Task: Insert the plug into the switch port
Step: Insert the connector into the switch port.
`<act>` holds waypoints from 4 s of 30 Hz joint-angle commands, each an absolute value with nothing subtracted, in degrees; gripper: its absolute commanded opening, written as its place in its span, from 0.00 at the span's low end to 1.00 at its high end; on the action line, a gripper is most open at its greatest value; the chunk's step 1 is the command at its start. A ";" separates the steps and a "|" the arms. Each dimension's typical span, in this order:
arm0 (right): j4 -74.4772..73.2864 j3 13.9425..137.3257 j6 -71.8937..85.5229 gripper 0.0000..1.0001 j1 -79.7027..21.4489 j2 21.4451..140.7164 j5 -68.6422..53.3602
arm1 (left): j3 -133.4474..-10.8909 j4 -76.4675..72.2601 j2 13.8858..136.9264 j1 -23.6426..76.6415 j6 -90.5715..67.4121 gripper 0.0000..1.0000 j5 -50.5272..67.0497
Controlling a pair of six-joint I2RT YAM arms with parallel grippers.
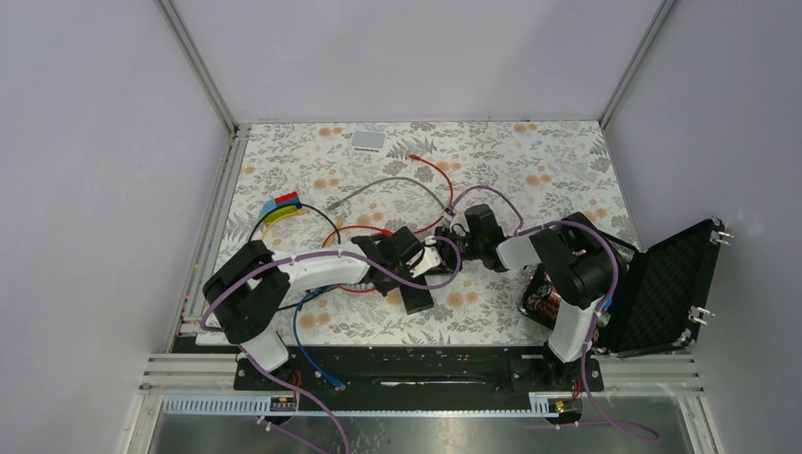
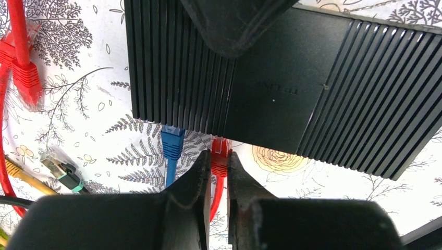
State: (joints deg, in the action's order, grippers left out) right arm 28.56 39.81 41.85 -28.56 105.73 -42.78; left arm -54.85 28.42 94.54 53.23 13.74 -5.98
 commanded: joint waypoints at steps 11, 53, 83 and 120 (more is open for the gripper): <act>26.19 40.78 38.93 0.47 -30.67 109.34 -44.65 | -54.43 14.76 90.81 53.27 15.09 0.00 -4.05; 18.49 49.23 32.00 0.43 -34.10 114.71 -48.42 | -51.09 -2.84 91.14 52.66 24.36 0.00 3.99; 23.43 49.58 36.32 0.43 -35.01 116.66 -50.54 | -47.65 -10.11 87.43 51.81 24.40 0.00 13.27; 26.80 48.60 40.20 0.40 -36.81 118.54 -51.81 | -49.92 -12.56 87.17 47.99 18.91 0.00 16.17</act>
State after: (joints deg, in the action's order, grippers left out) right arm 24.29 50.35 37.89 -29.19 114.85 -51.62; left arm -43.77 14.17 86.85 45.06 20.97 4.25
